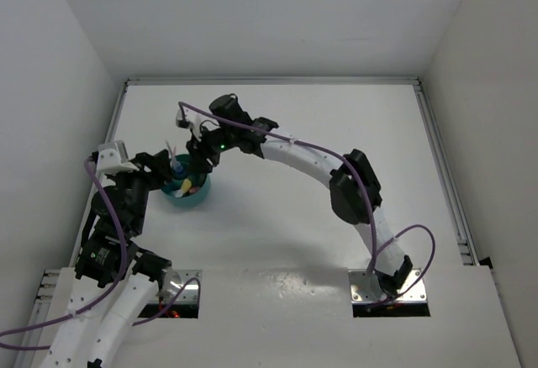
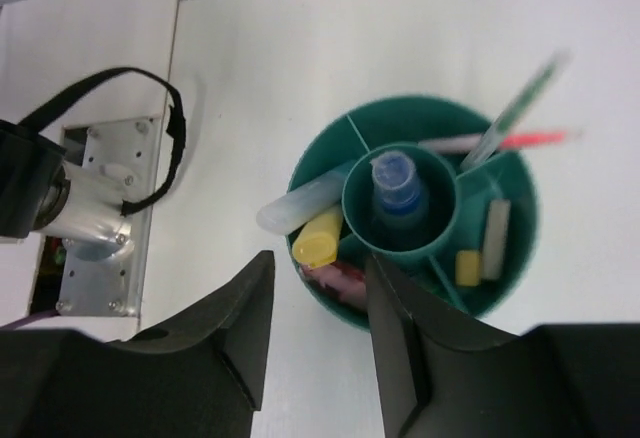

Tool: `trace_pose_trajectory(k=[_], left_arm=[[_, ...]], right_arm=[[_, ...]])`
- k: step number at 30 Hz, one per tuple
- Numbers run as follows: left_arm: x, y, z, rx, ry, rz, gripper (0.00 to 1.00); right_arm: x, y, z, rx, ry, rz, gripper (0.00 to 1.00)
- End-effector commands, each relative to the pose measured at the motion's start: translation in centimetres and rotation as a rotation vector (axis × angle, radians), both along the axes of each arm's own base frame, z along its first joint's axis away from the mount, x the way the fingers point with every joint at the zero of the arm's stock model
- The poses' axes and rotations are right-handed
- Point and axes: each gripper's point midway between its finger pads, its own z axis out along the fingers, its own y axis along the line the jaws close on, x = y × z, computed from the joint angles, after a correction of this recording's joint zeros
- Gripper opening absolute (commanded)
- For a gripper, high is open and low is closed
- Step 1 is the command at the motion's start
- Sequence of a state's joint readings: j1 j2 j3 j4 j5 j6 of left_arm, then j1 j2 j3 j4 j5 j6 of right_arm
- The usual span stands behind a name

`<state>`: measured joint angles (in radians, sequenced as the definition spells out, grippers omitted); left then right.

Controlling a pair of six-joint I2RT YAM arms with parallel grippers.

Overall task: Sort the stationery into containers
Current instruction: Place the stationery in the storage box, then reset both arms

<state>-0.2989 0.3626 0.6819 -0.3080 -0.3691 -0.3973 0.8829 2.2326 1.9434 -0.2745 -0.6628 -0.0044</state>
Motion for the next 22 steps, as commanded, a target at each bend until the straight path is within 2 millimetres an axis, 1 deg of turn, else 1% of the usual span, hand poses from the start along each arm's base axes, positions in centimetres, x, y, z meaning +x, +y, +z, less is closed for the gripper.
trace_pose_trajectory(k=[1, 2, 3, 4, 5, 6, 7, 8, 9, 10, 11, 12, 13, 14, 15, 16, 17, 18, 19, 20, 21, 22], left_arm=[[0.1, 0.4, 0.6, -0.009, -0.023, 0.022, 0.64], [0.2, 0.4, 0.4, -0.006, -0.014, 0.022, 0.59], [0.2, 0.4, 0.4, -0.006, -0.014, 0.022, 0.5], [0.3, 0.2, 0.4, -0.006, -0.014, 0.013, 0.35], [0.4, 0.2, 0.2, -0.003, -0.006, 0.013, 0.19], [0.8, 0.1, -0.2, 0.003, 0.013, 0.013, 0.0], [1.1, 0.0, -0.9, 0.009, 0.035, 0.013, 0.0], [1.4, -0.1, -1.4, 0.015, 0.055, 0.013, 0.0], [1.8, -0.5, -2.2, 0.015, 0.086, 0.001, 0.0], [2.8, -0.9, -4.0, 0.036, 0.161, -0.008, 0.0], [3.3, -1.5, -4.1, 0.042, 0.189, -0.034, 0.11], [3.7, -2.0, -4.9, 0.052, 0.232, -0.05, 0.26], [4.1, -2.3, -5.7, 0.07, 0.272, -0.066, 0.44], [4.8, -3.2, -6.9, 0.079, 0.329, -0.101, 0.59], [4.9, -3.6, -7.4, 0.08, 0.348, -0.121, 0.8], [5.1, -3.9, -7.3, 0.088, 0.351, -0.139, 0.84], [5.0, -4.1, -7.3, 0.087, 0.351, -0.15, 0.97], [5.0, -4.3, -7.3, 0.085, 0.352, -0.162, 0.98], [4.9, -4.2, -7.0, 0.082, 0.34, -0.162, 1.0], [4.9, -4.2, -6.5, 0.078, 0.32, -0.162, 1.0], [4.7, -4.2, -6.8, 0.078, 0.322, -0.162, 1.0], [4.5, -4.3, -6.4, 0.083, 0.308, -0.177, 1.0]], right_arm=[[1.7, -1.7, 11.5, 0.135, -0.208, -0.046, 0.4], [2.0, -2.3, 11.7, 0.115, -0.233, -0.065, 0.37], [4.3, -4.0, 11.4, 0.043, -0.27, -0.185, 0.0], [5.8, -5.2, 11.7, -0.003, -0.31, -0.283, 0.0], [7.2, -7.0, 13.1, -0.025, -0.347, -0.382, 0.0], [9.1, -9.3, 12.7, -0.095, -0.39, -0.487, 0.0], [10.2, -11.1, 11.3, -0.155, -0.406, -0.544, 0.0], [12.6, -14.1, 10.9, -0.215, -0.434, -0.663, 0.0], [13.3, -16.3, 9.8, -0.286, -0.417, -0.701, 0.16], [14.5, -18.3, 8.7, -0.341, -0.406, -0.747, 0.29], [16.6, -22.1, 7.9, -0.384, -0.358, -0.86, 0.38], [17.5, -24.2, 6.8, -0.428, -0.331, -0.912, 0.44], [17.7, -26.6, 5.7, -0.494, -0.302, -0.972, 0.51], [18.8, -29.8, 4.9, -0.548, -0.298, -1.076, 0.53], [17.8, -31.7, 2.5, -0.621, -0.282, -1.093, 0.54], [18.2, -32.6, 3.0, -0.594, -0.318, -1.146, 0.61], [17.5, -33.9, 6.0, -0.537, -0.376, -1.211, 0.61], [15.7, -35.8, 3.3, -0.595, -0.374, -1.19, 0.65], [16.0, -35.6, 5.2, -0.475, -0.431, -1.234, 0.65], [15.1, -36.3, 5.7, -0.449, -0.44, -1.259, 0.67], [13.8, -37.4, 6.5, -0.428, -0.436, -1.282, 0.69], [13.2, -37.7, 6.6, -0.413, -0.406, -1.314, 0.71]])
